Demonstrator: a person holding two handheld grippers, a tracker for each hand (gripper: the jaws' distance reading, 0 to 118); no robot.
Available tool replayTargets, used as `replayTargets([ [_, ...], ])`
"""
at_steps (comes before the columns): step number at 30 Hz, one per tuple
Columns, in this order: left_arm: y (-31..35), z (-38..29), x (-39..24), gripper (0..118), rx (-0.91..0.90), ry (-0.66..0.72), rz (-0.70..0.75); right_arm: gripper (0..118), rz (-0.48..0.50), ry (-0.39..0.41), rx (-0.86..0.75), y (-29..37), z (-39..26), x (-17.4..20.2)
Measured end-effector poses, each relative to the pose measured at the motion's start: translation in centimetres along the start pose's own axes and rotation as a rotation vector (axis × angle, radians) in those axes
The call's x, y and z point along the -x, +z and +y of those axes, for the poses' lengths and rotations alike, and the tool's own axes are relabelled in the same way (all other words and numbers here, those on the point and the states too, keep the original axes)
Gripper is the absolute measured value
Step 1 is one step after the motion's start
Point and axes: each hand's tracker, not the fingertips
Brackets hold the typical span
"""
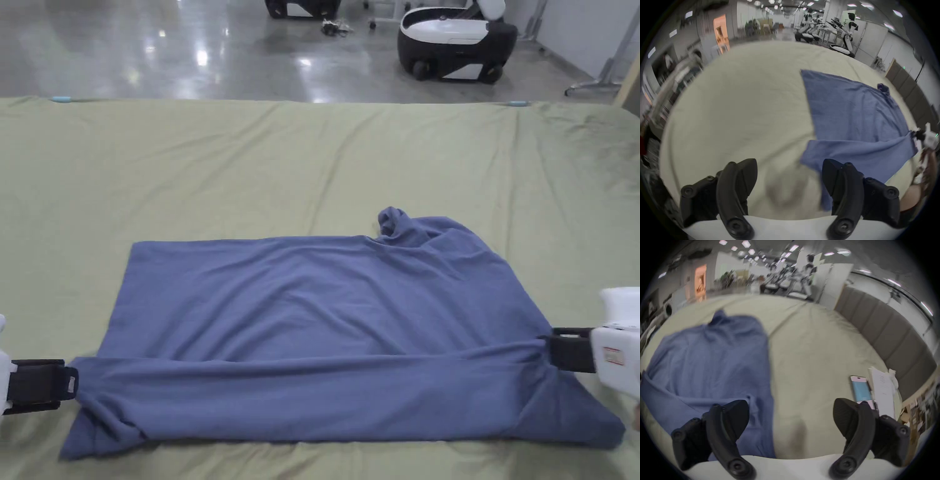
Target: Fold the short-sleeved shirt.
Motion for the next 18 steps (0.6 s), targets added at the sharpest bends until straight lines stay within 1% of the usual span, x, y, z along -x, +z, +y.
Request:
replayTargets([
  [2,3.0,-1.7,0.5,85,-0.103,-0.082,0.053,106,0.021,-0.055,-0.065,2.6,-0.3,-1.8],
  [3,4.7,-2.5,0.5,84,-0.143,-0.092,0.049,105,0.037,-0.071,-0.09,4.1,-0.8,-2.3],
  [4,6.5,-3.7,0.3,82,-0.194,-0.093,0.037,99,0.082,-0.071,-0.111,5.7,-1.4,-2.6],
  [5,8.3,-4.8,0.0,74,-0.218,-0.103,-0.005,85,0.126,-0.067,-0.129,7.3,-2.0,-2.8],
  [6,9.5,-6.1,0.4,40,-0.226,-0.12,-0.058,44,0.162,-0.055,-0.139,8.8,-2.7,-2.7],
  [7,10.5,-7.3,-0.2,0,-0.236,-0.14,-0.087,5,0.198,-0.032,-0.143,10.2,-3.6,-2.4],
  [8,11.1,-8.5,-0.9,0,-0.257,-0.144,-0.06,0,0.207,0.0,-0.145,11.2,-4.5,-2.0],
  [9,12.1,-9.6,-1.7,0,-0.304,-0.148,-0.021,0,0.194,0.029,-0.181,12.5,-5.1,-1.1],
  [10,12.6,-10.3,-2.3,0,-0.286,-0.159,-0.053,0,0.201,0.046,-0.17,13.5,-6.0,-0.5],
  [11,12.5,-10.6,-2.7,0,-0.249,-0.169,-0.131,0,0.253,0.063,-0.167,14.4,-6.7,0.0],
  [12,12.3,-10.9,-3.1,0,-0.252,-0.148,-0.149,0,0.278,0.058,-0.165,15.2,-7.3,0.5],
  [14,11.0,-11.1,-3.7,0,-0.26,-0.12,-0.173,0,0.29,0.043,-0.164,16.4,-8.1,2.0],
  [15,10.2,-10.7,-4.1,6,-0.257,-0.115,-0.167,0,0.301,0.042,-0.163,16.9,-8.4,2.4],
  [16,9.0,-10.2,-4.3,29,-0.25,-0.101,-0.169,0,0.313,0.041,-0.161,17.4,-8.6,2.9],
  [17,7.6,-9.6,-4.6,61,-0.22,-0.098,-0.168,0,0.326,0.047,-0.161,17.9,-8.5,3.4],
  [18,6.1,-9.3,-5.0,88,-0.2,-0.096,-0.159,0,0.339,0.06,-0.163,18.3,-8.6,3.8],
])
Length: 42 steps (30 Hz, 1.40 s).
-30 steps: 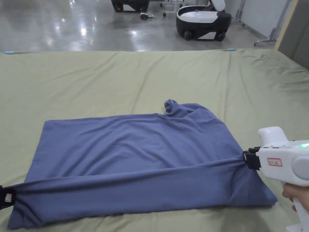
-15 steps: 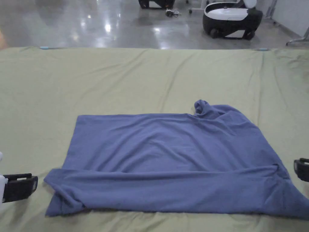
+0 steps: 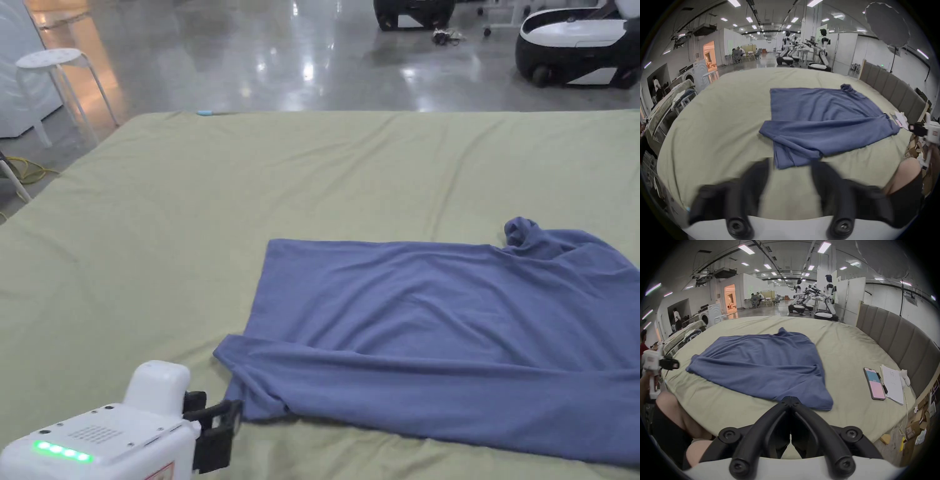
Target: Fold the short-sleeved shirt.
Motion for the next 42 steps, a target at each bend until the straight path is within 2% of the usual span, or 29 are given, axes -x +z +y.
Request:
replayTargets([
  [5,-6.6,0.6,-0.4,89,0.107,-0.034,0.049,0,0.01,0.048,-0.006,1.3,0.7,1.2],
  [6,-7.2,0.7,-0.4,83,0.136,-0.032,0.025,0,0.002,0.063,-0.013,1.5,0.8,1.3],
  [8,-7.8,0.8,-1.2,61,0.148,-0.032,0.028,0,-0.022,0.091,-0.019,1.5,0.7,0.7],
  [9,-7.4,0.9,-1.5,44,0.113,-0.046,0.063,0,-0.025,0.092,-0.018,1.4,0.7,0.5],
  [10,-7.1,1.2,-1.6,15,0.098,-0.058,0.083,0,-0.031,0.086,-0.014,1.3,0.6,0.3],
  [11,-6.6,1.5,-1.8,5,0.077,-0.055,0.086,0,-0.032,0.074,-0.005,0.9,0.3,-0.3],
  [13,-6.3,1.5,-2.0,5,0.108,0.0,0.015,0,-0.028,0.057,0.004,0.3,-0.1,-0.9],
  [16,-5.4,1.4,-1.6,5,0.086,-0.044,0.03,0,-0.028,0.045,0.022,-1.2,-1.0,-2.0],
  [18,-4.5,1.5,-1.1,5,0.068,-0.017,0.015,0,-0.038,0.009,0.031,-2.2,-1.3,-3.0],
  [19,-4.1,1.6,-0.8,5,0.054,0.03,-0.014,9,-0.046,-0.015,0.008,-2.8,-1.9,-3.8],
  [20,-3.2,1.8,-1.0,5,0.052,0.056,-0.033,35,-0.061,-0.051,-0.019,-3.4,-2.0,-4.6],
  [21,-3.0,1.8,-1.0,5,0.053,0.058,-0.035,81,-0.051,-0.08,-0.026,-4.1,-2.1,-5.5],
  [22,-2.9,1.8,-1.1,5,0.054,0.052,-0.033,101,-0.038,-0.11,-0.011,-5.2,-2.2,-6.5],
  [23,-3.0,1.7,-1.4,5,0.056,0.044,-0.031,107,-0.033,-0.137,0.031,-6.5,-2.5,-7.6],
  [26,-3.8,1.5,-1.2,5,0.073,-0.002,-0.009,100,-0.094,-0.134,0.078,-9.9,-2.6,-9.4],
  [27,-3.8,1.4,-1.3,5,0.076,0.001,-0.01,89,-0.1,-0.135,0.116,-11.3,-2.8,-9.9],
  [28,-4.2,1.6,-0.9,5,0.078,0.003,-0.009,60,-0.076,-0.159,0.148,-12.2,-3.0,-10.3],
  [30,-4.4,1.5,-0.7,5,0.089,0.031,-0.019,39,0.068,-0.245,0.181,-13.4,-3.6,-11.3],
  [31,-4.5,1.3,-0.5,5,0.1,0.078,-0.044,17,-0.01,-0.229,0.139,-13.6,-4.0,-11.3],
  [32,-4.4,1.4,-0.1,5,0.1,0.109,-0.057,8,0.006,-0.228,0.111,-13.1,-3.8,-11.6],
  [33,-4.2,1.3,0.0,5,0.097,0.112,-0.057,8,0.007,-0.231,0.104,-12.7,-3.7,-11.9],
  [34,-3.9,1.3,0.0,5,0.092,0.102,-0.055,7,0.055,-0.265,0.093,-12.2,-3.5,-12.1],
  [38,-2.3,1.6,0.1,5,0.072,0.069,-0.065,7,0.022,-0.158,0.083,-10.2,-3.1,-10.7],
  [39,-1.7,1.7,0.1,5,0.065,0.049,-0.068,7,0.03,-0.165,0.074,-8.7,-2.7,-9.3],
  [42,-0.1,1.4,1.1,5,0.047,0.024,-0.071,7,0.061,-0.179,0.029,-6.0,-2.2,-8.7],
])
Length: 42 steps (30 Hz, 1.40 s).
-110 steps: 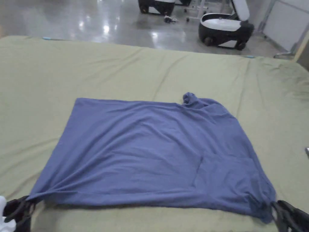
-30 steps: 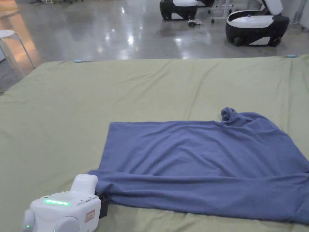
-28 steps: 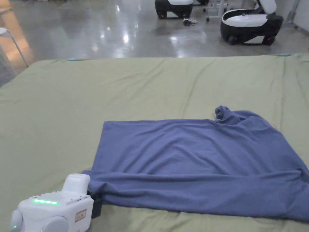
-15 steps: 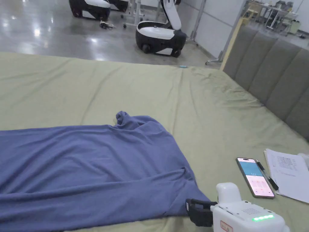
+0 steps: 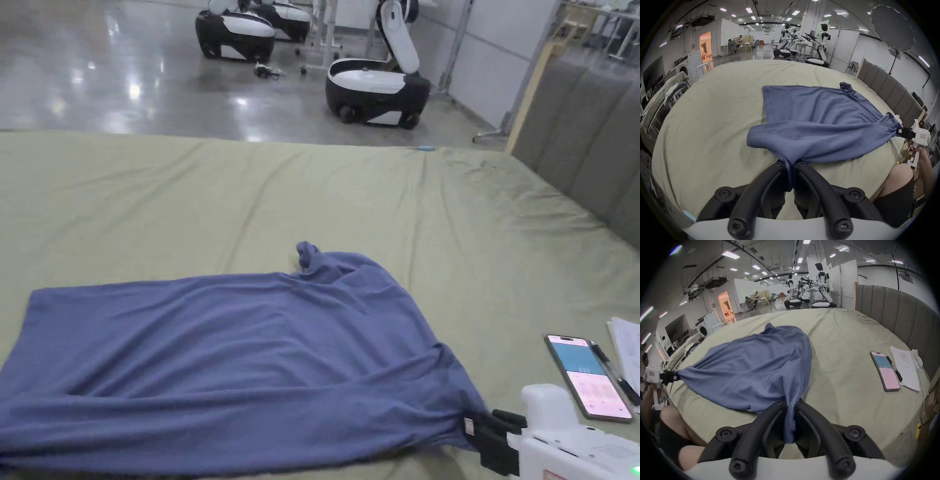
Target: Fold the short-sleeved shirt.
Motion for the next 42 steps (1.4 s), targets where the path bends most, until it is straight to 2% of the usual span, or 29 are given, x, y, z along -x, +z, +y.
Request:
replayTargets([
  [3,2.8,-0.7,0.7,5,-0.007,0.008,-0.008,7,0.025,-0.014,0.01,2.7,-0.6,1.1],
  [9,5.2,-4.4,2.7,5,0.061,0.011,-0.03,7,0.028,0.058,0.066,5.7,-3.2,4.1],
  [14,3.7,-7.2,2.7,5,0.133,0.035,-0.029,7,-0.024,0.08,0.141,4.6,-5.3,4.9],
  [15,3.4,-7.5,2.6,7,0.137,0.053,-0.026,8,-0.045,0.076,0.14,4.4,-5.6,5.2],
  [16,3.2,-7.7,2.4,14,0.138,0.065,-0.029,8,-0.069,0.064,0.135,4.3,-5.9,5.5],
  [17,3.2,-7.8,2.2,33,0.132,0.073,-0.019,20,-0.081,0.045,0.12,4.3,-5.8,5.1],
  [18,3.5,-7.8,1.9,66,0.129,0.084,0.008,58,-0.085,0.036,0.102,4.6,-6.0,5.3],
  [19,3.8,-7.9,1.8,84,0.122,0.078,0.07,99,-0.12,0.039,0.094,5.0,-5.9,5.6],
  [20,4.3,-7.9,1.7,90,0.114,0.064,0.111,118,-0.172,0.055,0.104,5.2,-5.8,5.8],
  [21,5.3,-7.7,1.5,90,0.1,0.048,0.162,118,-0.187,0.059,0.107,5.5,-5.5,5.2],
  [23,7.4,-6.7,1.6,90,0.047,0.05,0.163,117,-0.153,0.003,0.049,6.7,-3.7,5.0],
  [25,9.1,-4.1,0.6,90,-0.006,0.078,0.18,117,-0.186,-0.003,-0.074,7.1,-0.4,6.0],
  [26,9.8,-2.6,0.0,88,-0.065,0.07,0.158,115,-0.146,0.0,-0.127,7.1,1.2,6.6],
  [27,10.4,-1.0,-0.7,78,-0.126,0.044,0.127,105,-0.115,0.005,-0.17,6.9,2.7,7.1],
  [28,10.6,0.8,-1.7,64,-0.184,0.006,0.102,85,-0.096,0.018,-0.21,6.5,4.3,8.0],
  [29,10.4,2.6,-2.6,41,-0.229,-0.021,0.089,48,-0.093,0.05,-0.243,5.9,5.9,8.4],
  [30,9.3,3.3,-1.7,1,-0.267,-0.029,0.08,2,-0.128,0.086,-0.253,5.2,7.0,9.1],
  [31,8.0,5.0,-1.7,0,-0.296,-0.021,0.064,1,-0.167,0.131,-0.262,4.2,8.0,10.0],
  [32,6.6,6.4,-1.5,0,-0.308,-0.01,0.057,1,-0.175,0.143,-0.285,3.6,8.8,10.6],
  [34,2.6,9.8,-0.9,0,-0.224,-0.028,0.023,1,-0.041,0.126,-0.27,2.4,10.0,10.8],
  [36,-1.5,12.5,0.1,0,-0.217,-0.027,0.05,1,-0.012,0.12,-0.268,1.5,10.7,11.6],
  [37,-3.9,13.6,1.0,7,-0.198,-0.04,0.078,1,-0.008,0.146,-0.262,1.0,10.8,12.0],
  [38,-6.2,14.6,2.1,31,-0.2,-0.037,0.118,1,-0.001,0.173,-0.25,0.6,10.9,12.2],
  [39,-8.5,15.4,3.2,79,-0.18,-0.023,0.105,1,0.002,0.183,-0.244,0.3,10.9,12.4],
  [40,-11.1,16.1,4.5,97,-0.093,0.012,0.119,1,0.012,0.193,-0.229,-0.1,10.8,12.3],
  [42,-14.9,16.4,6.2,98,0.03,0.096,0.167,1,0.023,0.205,-0.209,-0.6,10.9,12.2],
])
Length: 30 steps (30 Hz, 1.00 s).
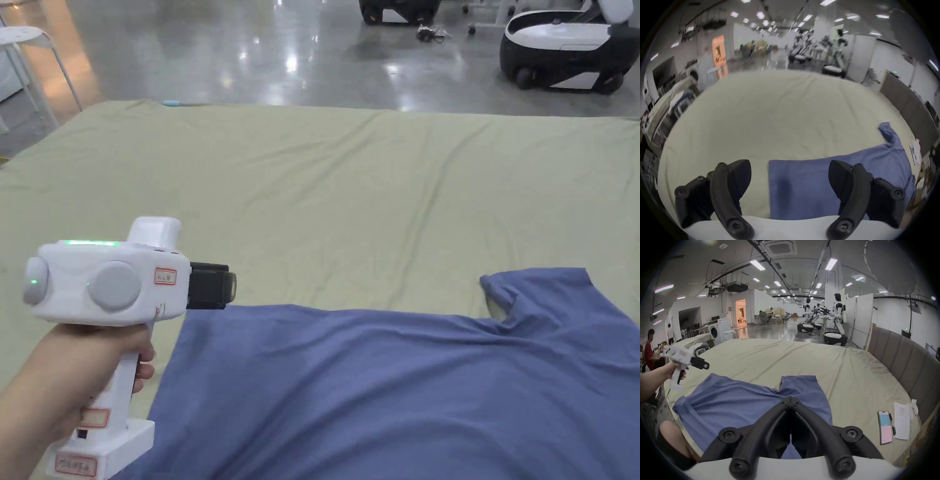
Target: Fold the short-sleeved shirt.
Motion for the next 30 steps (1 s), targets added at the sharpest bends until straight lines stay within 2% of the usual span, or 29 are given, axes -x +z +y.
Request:
replayTargets([
  [3,-3.9,-0.4,1.1,95,0.047,0.038,-0.005,1,-0.009,0.039,0.033,-1.1,-0.2,-0.6],
  [4,-4.6,-0.8,0.8,80,0.099,0.048,0.028,1,-0.009,0.042,0.042,-1.5,-0.2,-0.9],
  [5,-5.2,-1.1,0.9,57,0.169,0.058,0.053,1,-0.015,0.044,0.048,-1.8,-0.2,-1.1],
  [6,-5.5,-1.6,1.0,53,0.212,0.049,0.025,1,-0.02,0.046,0.049,-2.1,-0.3,-1.4],
  [7,-5.3,-2.2,0.8,41,0.159,0.021,0.047,1,-0.028,0.052,0.044,-2.6,0.0,-1.5],
  [8,-3.6,-2.4,-0.3,22,0.091,-0.01,0.036,1,-0.03,0.059,0.039,-3.0,0.1,-1.7],
  [10,-2.8,-2.7,-0.4,9,0.099,-0.002,0.029,1,-0.019,0.061,0.034,-4.1,0.3,-2.0],
  [12,-2.1,-3.0,-0.3,1,0.083,0.043,-0.022,1,-0.001,0.042,0.034,-5.7,0.5,-2.5],
  [15,-0.2,-3.4,-0.5,1,0.035,0.034,-0.049,2,-0.016,-0.002,0.117,-9.4,1.4,-4.3],
  [16,0.5,-3.1,-0.8,1,0.016,0.015,-0.044,7,-0.046,-0.026,0.151,-10.9,1.7,-5.1],
  [17,1.2,-3.0,-0.9,1,0.001,-0.003,-0.059,28,-0.087,-0.019,0.169,-12.4,2.0,-5.9],
  [18,1.8,-2.9,-0.9,1,-0.005,-0.005,-0.067,68,-0.133,-0.003,0.195,-13.9,2.2,-6.5],
  [19,2.2,-2.6,-0.9,1,-0.008,-0.001,-0.087,97,-0.162,-0.007,0.231,-15.7,2.1,-7.7],
  [20,2.4,-2.4,-0.9,1,-0.018,0.0,-0.104,111,-0.148,-0.028,0.278,-17.4,2.1,-8.5],
  [21,2.8,-2.3,-0.9,1,-0.022,-0.005,-0.112,112,-0.137,-0.043,0.313,-18.8,2.0,-9.4],
  [25,3.1,-2.3,-1.8,1,-0.021,-0.035,-0.123,107,-0.158,-0.134,0.46,-24.3,0.4,-11.9],
  [26,3.1,-2.3,-1.9,1,-0.019,-0.044,-0.122,101,-0.169,-0.145,0.467,-25.0,-0.3,-12.1],
  [27,3.1,-2.4,-1.9,1,-0.018,-0.055,-0.119,67,-0.169,-0.138,0.46,-25.5,-0.9,-12.0],
  [28,2.7,-2.3,-1.7,1,-0.019,-0.061,-0.117,27,-0.156,-0.13,0.478,-25.8,-1.4,-12.0],
  [29,2.9,-2.4,-1.5,1,-0.027,-0.065,-0.108,5,-0.137,-0.121,0.523,-26.1,-2.0,-12.0],
  [30,3.1,-2.5,-1.3,1,-0.031,-0.06,-0.102,3,-0.182,-0.109,0.537,-25.8,-2.3,-11.4],
])
